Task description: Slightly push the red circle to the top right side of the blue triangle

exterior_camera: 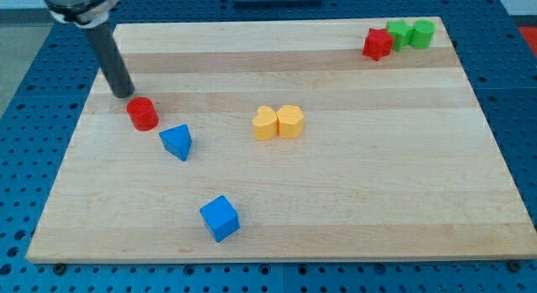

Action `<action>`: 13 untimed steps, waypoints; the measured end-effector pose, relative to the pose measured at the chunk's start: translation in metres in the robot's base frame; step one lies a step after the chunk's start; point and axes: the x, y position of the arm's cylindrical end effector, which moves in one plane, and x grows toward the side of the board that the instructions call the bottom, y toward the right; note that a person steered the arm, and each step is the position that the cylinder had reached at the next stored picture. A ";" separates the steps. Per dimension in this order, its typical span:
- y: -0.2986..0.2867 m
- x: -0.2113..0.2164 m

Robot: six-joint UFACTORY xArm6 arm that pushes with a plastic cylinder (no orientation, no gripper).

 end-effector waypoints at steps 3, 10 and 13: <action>0.001 0.083; 0.039 0.035; 0.056 0.078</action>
